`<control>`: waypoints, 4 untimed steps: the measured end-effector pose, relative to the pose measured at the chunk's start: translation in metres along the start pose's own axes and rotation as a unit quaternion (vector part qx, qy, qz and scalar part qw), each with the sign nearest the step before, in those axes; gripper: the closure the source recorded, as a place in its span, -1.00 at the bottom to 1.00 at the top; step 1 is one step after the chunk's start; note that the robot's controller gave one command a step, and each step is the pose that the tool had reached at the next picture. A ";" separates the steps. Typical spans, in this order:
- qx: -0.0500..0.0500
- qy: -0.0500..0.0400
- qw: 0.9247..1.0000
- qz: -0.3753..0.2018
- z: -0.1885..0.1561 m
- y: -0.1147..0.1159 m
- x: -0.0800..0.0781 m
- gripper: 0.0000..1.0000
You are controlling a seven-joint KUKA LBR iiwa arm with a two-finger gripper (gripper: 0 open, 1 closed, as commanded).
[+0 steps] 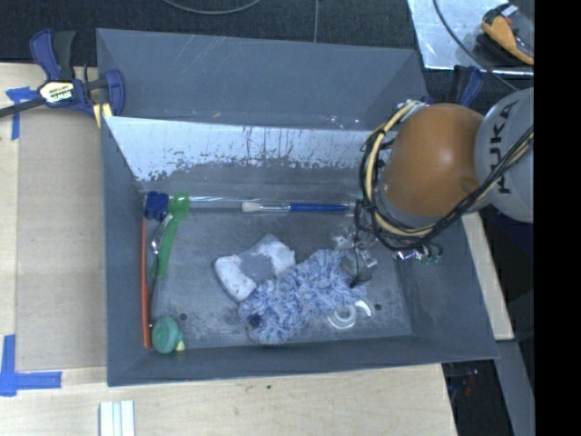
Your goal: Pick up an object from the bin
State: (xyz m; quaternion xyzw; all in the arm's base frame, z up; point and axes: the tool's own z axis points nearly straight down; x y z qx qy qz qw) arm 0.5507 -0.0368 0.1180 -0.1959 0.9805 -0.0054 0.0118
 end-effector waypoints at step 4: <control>-0.002 0.000 1.000 -0.029 -0.104 0.041 -0.017 1.00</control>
Offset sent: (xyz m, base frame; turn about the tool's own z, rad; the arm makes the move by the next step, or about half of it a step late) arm 0.0102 0.0346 -0.0051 -0.0786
